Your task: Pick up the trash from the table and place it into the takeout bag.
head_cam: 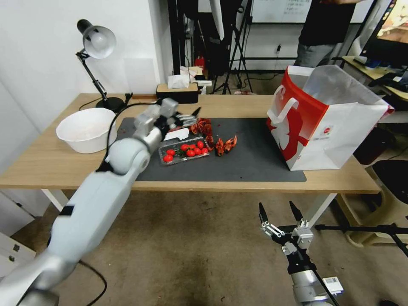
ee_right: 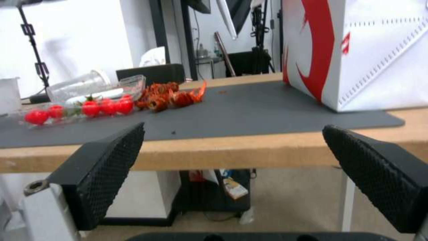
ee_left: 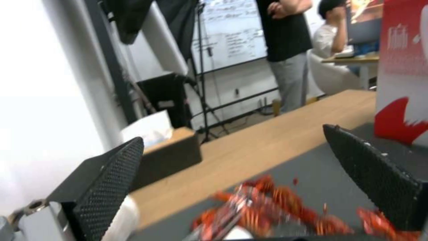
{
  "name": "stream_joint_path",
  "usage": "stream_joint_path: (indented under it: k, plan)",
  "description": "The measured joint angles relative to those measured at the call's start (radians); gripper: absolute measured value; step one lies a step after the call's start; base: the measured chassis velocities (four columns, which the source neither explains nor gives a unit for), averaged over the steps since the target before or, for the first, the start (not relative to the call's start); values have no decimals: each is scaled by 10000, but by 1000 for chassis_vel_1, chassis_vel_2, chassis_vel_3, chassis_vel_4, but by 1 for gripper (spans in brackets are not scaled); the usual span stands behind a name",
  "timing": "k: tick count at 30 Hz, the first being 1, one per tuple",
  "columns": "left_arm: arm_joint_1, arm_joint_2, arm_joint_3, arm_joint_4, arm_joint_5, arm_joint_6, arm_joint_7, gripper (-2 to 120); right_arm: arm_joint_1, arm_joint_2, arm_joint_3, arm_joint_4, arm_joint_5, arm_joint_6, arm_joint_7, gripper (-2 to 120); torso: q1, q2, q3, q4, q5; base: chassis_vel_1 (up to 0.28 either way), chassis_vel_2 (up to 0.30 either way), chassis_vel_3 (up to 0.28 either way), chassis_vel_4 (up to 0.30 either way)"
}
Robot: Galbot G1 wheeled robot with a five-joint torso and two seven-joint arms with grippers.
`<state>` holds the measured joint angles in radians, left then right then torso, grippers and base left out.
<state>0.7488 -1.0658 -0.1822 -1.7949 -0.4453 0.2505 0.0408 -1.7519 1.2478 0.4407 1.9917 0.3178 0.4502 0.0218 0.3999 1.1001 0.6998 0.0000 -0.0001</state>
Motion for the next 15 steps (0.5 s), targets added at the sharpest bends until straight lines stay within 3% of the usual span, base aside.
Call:
stream_joint_path:
  k: [3, 9, 15]
  plan:
    - [626, 33, -358, -361, 83, -16, -52, 100, -12, -29, 49, 77, 8, -16, -36, 100, 0, 0, 0, 1, -1, 0, 0, 0, 0]
    - [3234, -24, -1929, -1292, 493, -565, -71, 100, -60, -161, 135, 304, 76, -165, -59, 100, 0, -1, 0, 2, -1, 0, 0, 0, 0]
    - [4627, -219, -2972, -1722, 714, -1037, -66, 100, -69, -205, 160, 366, 105, -192, -59, 100, 0, -1, 1, 2, 0, 0, 0, 0, 0]
